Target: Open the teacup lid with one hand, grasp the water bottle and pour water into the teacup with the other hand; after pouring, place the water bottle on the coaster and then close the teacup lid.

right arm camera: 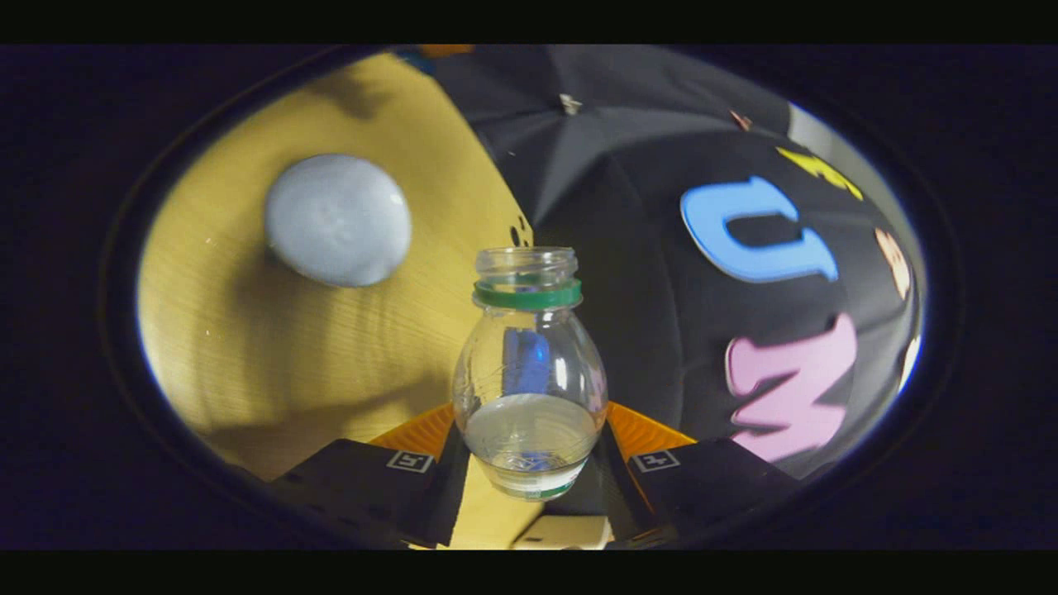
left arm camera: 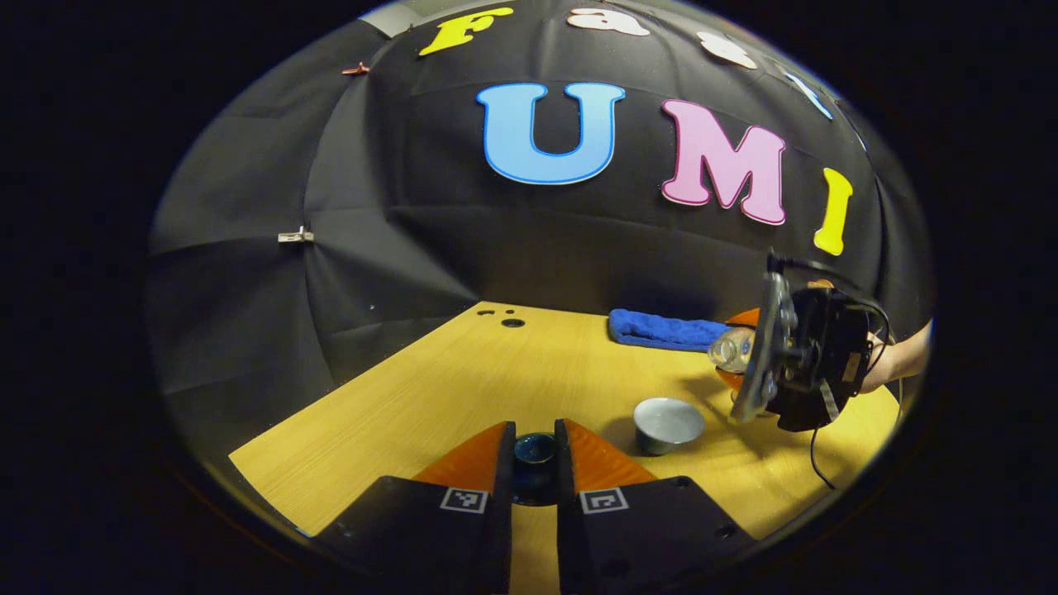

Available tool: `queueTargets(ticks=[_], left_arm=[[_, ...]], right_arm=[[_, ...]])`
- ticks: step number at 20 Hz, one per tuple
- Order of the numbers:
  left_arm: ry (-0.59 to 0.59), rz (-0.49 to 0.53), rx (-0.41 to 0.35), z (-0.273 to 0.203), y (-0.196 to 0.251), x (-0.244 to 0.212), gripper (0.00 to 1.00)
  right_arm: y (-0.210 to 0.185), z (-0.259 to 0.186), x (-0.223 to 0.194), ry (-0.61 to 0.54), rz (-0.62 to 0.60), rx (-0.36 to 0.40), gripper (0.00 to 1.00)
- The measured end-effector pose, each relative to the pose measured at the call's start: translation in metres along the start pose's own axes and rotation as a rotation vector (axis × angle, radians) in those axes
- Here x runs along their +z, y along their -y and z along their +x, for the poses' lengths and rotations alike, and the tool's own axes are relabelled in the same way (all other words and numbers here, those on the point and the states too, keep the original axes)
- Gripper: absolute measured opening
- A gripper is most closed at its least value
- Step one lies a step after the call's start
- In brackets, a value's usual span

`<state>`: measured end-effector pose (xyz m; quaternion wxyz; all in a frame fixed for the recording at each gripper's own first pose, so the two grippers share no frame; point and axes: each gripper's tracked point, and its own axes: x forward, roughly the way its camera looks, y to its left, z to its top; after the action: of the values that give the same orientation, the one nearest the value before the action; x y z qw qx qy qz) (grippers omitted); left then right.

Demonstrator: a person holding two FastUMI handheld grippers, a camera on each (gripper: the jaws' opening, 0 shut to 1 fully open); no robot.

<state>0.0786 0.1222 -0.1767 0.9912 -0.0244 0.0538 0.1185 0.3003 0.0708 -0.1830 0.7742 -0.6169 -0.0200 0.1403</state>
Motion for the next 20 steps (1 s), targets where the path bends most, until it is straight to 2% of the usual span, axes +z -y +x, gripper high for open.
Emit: queueTargets(ticks=[1,3,5,7,8,9,12,14,16,17,20], left_arm=[[0.002,0.0,-0.003,0.002,0.005,0.002,0.26],[-0.003,-0.01,-0.02,0.004,0.019,0.005,0.27],[-0.005,-0.02,-0.038,0.008,0.034,0.007,0.22],[-0.004,-0.029,-0.065,0.011,0.048,0.009,0.26],[-0.003,-0.036,-0.079,0.014,0.056,0.008,0.28],[-0.006,-0.04,-0.094,0.015,0.063,0.007,0.3],[-0.014,-0.028,-0.119,0.02,0.077,0.005,0.23],[-0.016,-0.028,-0.129,0.023,0.082,0.005,0.27],[-0.021,-0.032,-0.129,0.026,0.084,0.004,0.27],[-0.021,-0.037,-0.127,0.028,0.084,0.004,0.23],[-0.021,-0.053,-0.116,0.032,0.084,0.004,0.26]], right_arm=[[0.005,0.0,-0.003,-0.022,0.081,0.004,0.72],[0.02,-0.003,-0.016,-0.061,0.258,0.014,0.72],[0.025,-0.007,-0.028,-0.093,0.464,0.044,0.72],[0.018,-0.012,-0.028,-0.087,0.71,0.15,0.72],[0.019,-0.014,-0.029,-0.09,0.823,0.16,0.72],[0.024,-0.015,-0.035,-0.095,0.917,0.138,0.71],[0.029,-0.008,-0.053,-0.088,1.058,0.09,0.72],[0.029,-0.007,-0.057,-0.064,1.144,0.094,0.72],[0.026,-0.007,-0.061,-0.045,1.229,0.11,0.72],[0.02,-0.008,-0.062,-0.043,1.266,0.117,0.72],[0.024,-0.013,-0.062,0.004,1.347,0.082,0.72]])
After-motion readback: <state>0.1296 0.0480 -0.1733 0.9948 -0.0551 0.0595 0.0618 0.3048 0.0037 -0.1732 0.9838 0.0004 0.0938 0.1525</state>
